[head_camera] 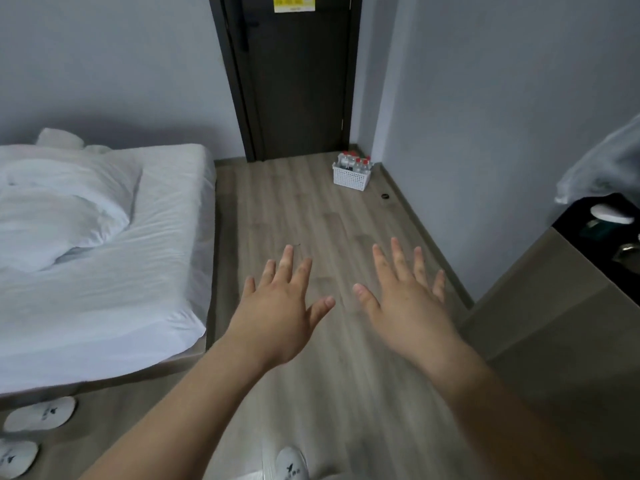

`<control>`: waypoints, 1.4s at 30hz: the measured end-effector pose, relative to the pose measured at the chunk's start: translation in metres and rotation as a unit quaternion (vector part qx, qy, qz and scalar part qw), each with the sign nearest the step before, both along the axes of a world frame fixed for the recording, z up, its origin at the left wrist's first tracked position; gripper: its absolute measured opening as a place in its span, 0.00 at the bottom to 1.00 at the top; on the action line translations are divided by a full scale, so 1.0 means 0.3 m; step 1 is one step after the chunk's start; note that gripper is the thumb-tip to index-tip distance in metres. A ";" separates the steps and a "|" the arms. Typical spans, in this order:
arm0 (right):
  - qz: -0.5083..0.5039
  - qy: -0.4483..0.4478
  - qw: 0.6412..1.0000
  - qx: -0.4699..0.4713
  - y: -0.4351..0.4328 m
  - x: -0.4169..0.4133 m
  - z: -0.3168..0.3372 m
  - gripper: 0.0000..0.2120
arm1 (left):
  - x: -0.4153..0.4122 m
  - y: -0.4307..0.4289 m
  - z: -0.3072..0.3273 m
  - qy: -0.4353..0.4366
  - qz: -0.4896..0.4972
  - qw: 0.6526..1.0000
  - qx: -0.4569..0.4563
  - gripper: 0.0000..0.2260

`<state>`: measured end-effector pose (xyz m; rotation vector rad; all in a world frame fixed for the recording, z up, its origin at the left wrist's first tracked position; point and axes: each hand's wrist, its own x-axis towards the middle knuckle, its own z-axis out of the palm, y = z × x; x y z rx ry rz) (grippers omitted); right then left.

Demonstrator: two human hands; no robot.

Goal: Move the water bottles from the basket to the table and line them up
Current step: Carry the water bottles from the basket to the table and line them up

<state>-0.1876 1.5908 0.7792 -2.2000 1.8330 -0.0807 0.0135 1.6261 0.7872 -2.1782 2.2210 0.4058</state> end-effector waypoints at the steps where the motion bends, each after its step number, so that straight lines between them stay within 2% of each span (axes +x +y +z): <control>1: -0.006 0.002 1.000 0.001 -0.057 0.028 0.003 0.36 | 0.030 -0.071 0.003 -0.001 -0.009 1.000 -0.001 0.37; 11: -0.060 0.008 0.998 -0.007 -0.697 0.134 -0.075 0.35 | 0.130 -0.802 -0.074 0.001 -0.068 0.997 0.021 0.37; 22: -0.036 0.005 0.999 0.019 -1.554 0.160 0.000 0.35 | 0.161 -1.630 0.010 -0.001 -0.058 0.998 0.017 0.36; 28: -0.043 0.015 0.999 0.006 -1.937 0.251 -0.028 0.35 | 0.248 -2.021 -0.024 0.011 -0.070 0.997 0.017 0.37; 32: -0.068 0.026 0.997 -0.006 -2.200 0.340 -0.063 0.36 | 0.337 -2.314 -0.061 0.010 -0.090 0.996 0.016 0.36; 42: -0.142 0.047 0.988 0.031 -2.720 0.471 -0.054 0.35 | 0.492 -2.988 -0.038 0.018 -0.152 0.988 0.029 0.36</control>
